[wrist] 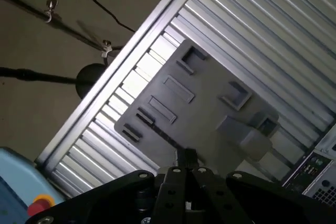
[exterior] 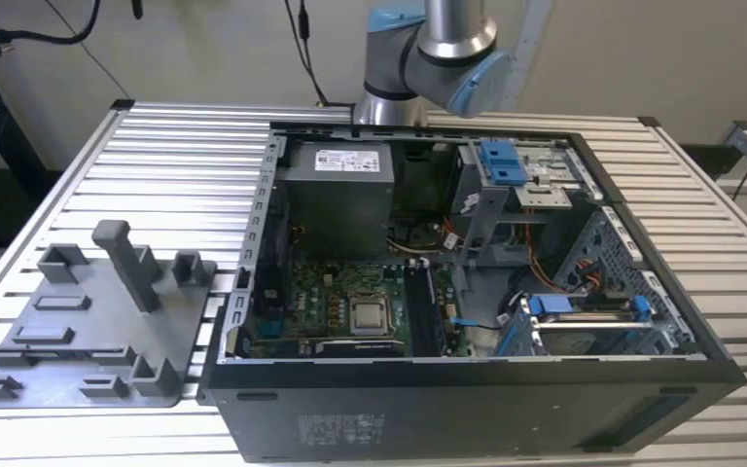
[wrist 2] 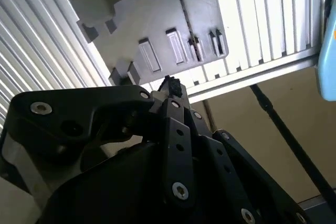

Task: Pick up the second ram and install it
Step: 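Pick up the second ram and move it above second insertion slot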

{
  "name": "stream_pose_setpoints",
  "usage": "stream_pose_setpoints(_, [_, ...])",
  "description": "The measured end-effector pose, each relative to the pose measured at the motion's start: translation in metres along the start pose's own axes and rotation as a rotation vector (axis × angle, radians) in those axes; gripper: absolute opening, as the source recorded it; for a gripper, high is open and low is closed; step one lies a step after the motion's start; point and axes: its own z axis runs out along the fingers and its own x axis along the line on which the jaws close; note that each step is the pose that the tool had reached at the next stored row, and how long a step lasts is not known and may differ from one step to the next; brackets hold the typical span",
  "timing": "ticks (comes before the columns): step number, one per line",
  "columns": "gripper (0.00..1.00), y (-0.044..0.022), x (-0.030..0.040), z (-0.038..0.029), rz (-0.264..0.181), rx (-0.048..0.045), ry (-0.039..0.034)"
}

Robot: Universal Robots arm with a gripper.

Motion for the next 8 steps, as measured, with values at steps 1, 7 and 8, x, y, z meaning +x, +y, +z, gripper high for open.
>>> stream_pose_setpoints(1, [0.11, 0.0, 0.0, 0.0001, -0.015, 0.0, 0.0007])
stream_pose_setpoints(7, [0.11, 0.0003, -0.0003, 0.0003, -0.092, 0.0024, 0.0017])
stream_pose_setpoints(8, [0.11, 0.0003, -0.0003, 0.0004, -0.099, 0.0047, -0.0005])
